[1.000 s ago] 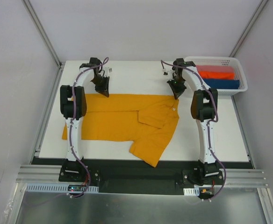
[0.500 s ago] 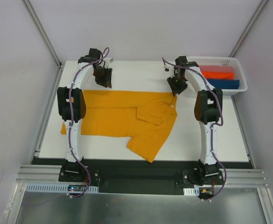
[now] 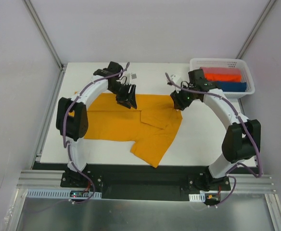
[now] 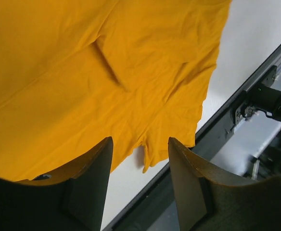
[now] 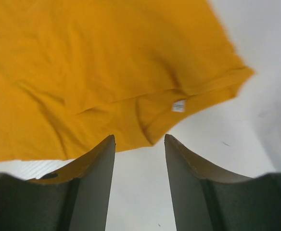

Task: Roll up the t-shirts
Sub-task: Fold the T-shirt at the center of the board.

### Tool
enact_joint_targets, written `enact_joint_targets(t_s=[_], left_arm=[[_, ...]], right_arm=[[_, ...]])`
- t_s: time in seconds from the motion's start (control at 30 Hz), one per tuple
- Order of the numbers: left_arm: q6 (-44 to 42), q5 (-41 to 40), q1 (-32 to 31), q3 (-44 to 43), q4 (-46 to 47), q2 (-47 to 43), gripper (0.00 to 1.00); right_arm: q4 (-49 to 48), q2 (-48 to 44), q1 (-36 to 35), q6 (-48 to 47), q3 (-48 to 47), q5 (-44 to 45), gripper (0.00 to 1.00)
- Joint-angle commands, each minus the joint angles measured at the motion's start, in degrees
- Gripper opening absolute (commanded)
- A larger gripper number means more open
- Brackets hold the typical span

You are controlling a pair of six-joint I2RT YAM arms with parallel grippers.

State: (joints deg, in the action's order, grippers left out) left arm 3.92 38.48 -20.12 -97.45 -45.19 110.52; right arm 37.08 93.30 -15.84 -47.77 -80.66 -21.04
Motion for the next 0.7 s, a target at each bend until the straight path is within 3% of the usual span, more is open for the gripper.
enact_joint_targets(t_s=[0.0,0.1,0.33,0.67], left_arm=[[6.00,7.57,0.78,1.39,0.97,6.37,0.50],[7.59,9.68,0.52,-0.10,2.20,10.76,0.51],[9.26,11.35,0.17,-2.83,3.26,18.23,0.51],[10.05,12.76,0.08,-3.01,4.06,20.87,0.47]], right_arm=[[-0.96,-1.62,-3.32,-16.26,9.72,-10.07,0.49],[-1.48,-1.19,-7.00,-22.34,12.98,-9.72,0.52],[-2.01,4.61,-10.35,-23.51,10.35,-7.88,0.51],[-0.17,9.18,-13.08,-26.06,9.38,-5.68,0.51]])
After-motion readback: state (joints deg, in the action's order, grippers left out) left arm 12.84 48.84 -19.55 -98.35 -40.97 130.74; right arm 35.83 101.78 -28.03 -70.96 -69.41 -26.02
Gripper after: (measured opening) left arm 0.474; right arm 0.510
